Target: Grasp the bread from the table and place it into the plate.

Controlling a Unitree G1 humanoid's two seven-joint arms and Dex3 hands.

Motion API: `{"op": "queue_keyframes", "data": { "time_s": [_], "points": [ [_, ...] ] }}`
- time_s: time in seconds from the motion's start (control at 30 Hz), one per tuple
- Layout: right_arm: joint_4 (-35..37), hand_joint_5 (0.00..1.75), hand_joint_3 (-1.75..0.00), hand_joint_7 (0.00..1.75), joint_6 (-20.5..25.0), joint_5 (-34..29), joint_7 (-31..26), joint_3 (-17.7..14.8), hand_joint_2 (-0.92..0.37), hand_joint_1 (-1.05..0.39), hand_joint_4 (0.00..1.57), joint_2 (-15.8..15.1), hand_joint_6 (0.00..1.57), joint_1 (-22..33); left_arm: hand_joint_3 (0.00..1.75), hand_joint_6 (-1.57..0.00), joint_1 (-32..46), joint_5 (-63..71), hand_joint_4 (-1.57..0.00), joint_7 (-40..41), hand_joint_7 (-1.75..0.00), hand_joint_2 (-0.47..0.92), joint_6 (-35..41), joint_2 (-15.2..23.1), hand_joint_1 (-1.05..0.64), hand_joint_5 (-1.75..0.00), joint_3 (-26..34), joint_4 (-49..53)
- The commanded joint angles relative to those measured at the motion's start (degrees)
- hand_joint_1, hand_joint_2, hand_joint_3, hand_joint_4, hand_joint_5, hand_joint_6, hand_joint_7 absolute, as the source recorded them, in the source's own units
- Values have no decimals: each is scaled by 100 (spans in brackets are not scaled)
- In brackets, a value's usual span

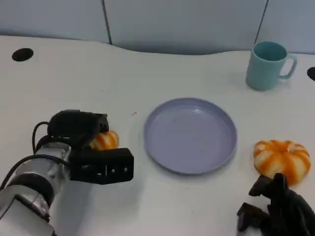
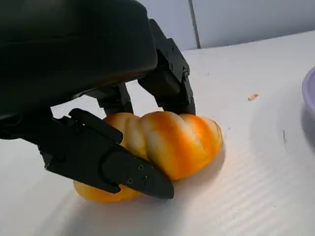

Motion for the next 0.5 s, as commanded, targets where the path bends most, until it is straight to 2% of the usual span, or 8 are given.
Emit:
{"op": "queue_keyframes", "data": {
  "time_s": [0.03, 0.13, 0.23, 0.27, 0.3, 0.4, 0.43, 0.5],
  "points": [
    [-9, 131, -52, 127, -21, -9, -34, 4, -92, -46, 118, -53, 102, 46, 37, -56, 208, -148, -77, 373, -171, 92, -292, 76, -25, -175, 175, 41],
    [92, 132, -49, 126, 1, -3, -87, -17, -92, -47, 118, -25, 103, -43, 47, -55, 88, -254, -74, 491, -174, 91, -495, 112, -23, -175, 323, 11],
    [162, 133, -49, 126, 9, 8, -63, -24, -92, -46, 117, -34, 102, -109, 48, -53, -45, -318, -71, 514, -171, 91, -671, 140, -23, -175, 417, -21],
    [179, 133, -49, 126, 7, -11, -71, -19, -92, -47, 117, -42, 103, -131, 45, -54, -104, -317, -71, 506, -161, 91, -693, 145, -23, -175, 436, -33],
    [190, 134, -49, 126, 6, -25, -81, -15, -92, -47, 117, -47, 103, -145, 40, -60, -143, -310, -70, 499, -135, 92, -699, 146, -23, -175, 446, -38],
    [204, 135, -49, 125, 5, -34, -84, -16, -92, -47, 117, -50, 103, -158, 37, -66, -170, -295, -70, 492, -116, 92, -709, 145, -23, -175, 466, -31],
    [226, 135, -49, 125, -5, -32, -85, -22, -92, -47, 117, -46, 103, -178, 36, -68, -287, -280, -72, 548, -121, 91, -831, 141, -22, -175, 465, -64],
    [279, 134, -50, 125, -22, -28, -51, -20, -92, -46, 117, -50, 104, -218, 39, -68, -497, -306, -75, 530, -150, 89, -1025, 105, -18, -175, 498, -122]
  ]
}}
